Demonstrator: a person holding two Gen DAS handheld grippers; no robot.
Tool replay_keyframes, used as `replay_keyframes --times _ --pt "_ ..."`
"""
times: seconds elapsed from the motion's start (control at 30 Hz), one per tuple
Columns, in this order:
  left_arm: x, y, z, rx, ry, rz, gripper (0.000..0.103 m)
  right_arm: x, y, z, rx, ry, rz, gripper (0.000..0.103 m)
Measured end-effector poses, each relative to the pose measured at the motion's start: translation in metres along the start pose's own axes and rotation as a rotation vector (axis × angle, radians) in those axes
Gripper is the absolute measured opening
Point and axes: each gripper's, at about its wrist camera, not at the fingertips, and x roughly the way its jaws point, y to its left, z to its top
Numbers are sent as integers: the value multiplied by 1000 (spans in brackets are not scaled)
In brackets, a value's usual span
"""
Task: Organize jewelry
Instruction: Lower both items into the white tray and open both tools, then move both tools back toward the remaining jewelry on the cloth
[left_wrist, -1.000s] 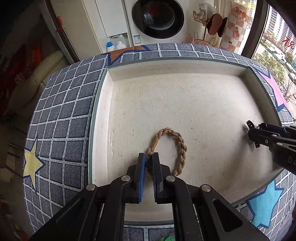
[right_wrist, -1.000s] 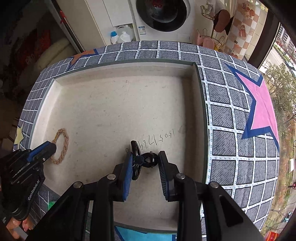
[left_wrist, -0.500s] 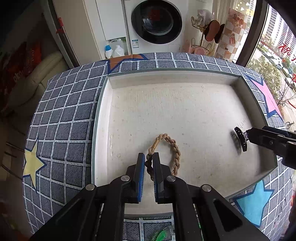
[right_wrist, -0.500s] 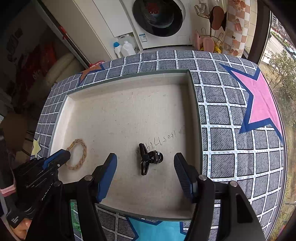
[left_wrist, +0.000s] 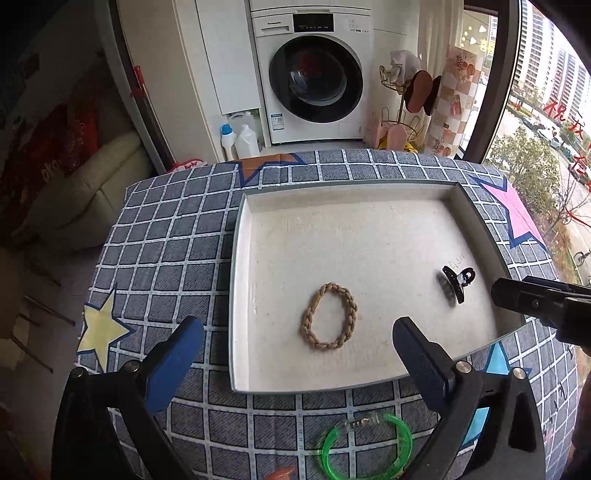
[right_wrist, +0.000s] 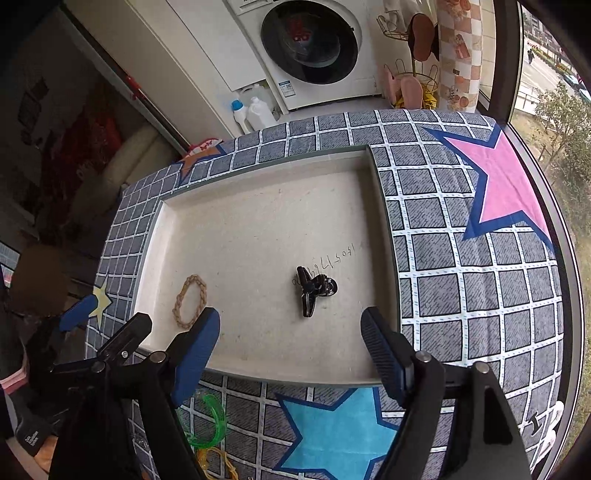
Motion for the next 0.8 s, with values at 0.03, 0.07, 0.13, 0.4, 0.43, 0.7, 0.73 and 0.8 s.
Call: replay_keyframes --times 0.03,0.07,0.13,0.4,0.43,0.7,0.73,0.8 --pt "-4 4 -4 -3 -2 15 103 -3 0 -3 4 -1 4 81" --pt "-9 8 -9 -7 -3 21 103 -7 1 -7 8 -2 8 81" --pt "-17 16 -21 -20 9 23 103 -14 1 -15 17 -2 13 82" --pt "-37 48 -89 -71 111 8 103 -37 -5 -63 71 31 12 86" --pt "-38 51 -98 -77 133 4 103 -39 -5 -70 76 40 10 86" --pt "-47 59 -157 -27 221 22 103 -47 -6 -129 87 122 -36 86" --pt "-48 62 -161 -34 230 22 103 -48 -6 -135 87 131 -43 86" --pt "-47 67 -169 -52 246 25 103 -49 -6 -145 89 146 -58 86"
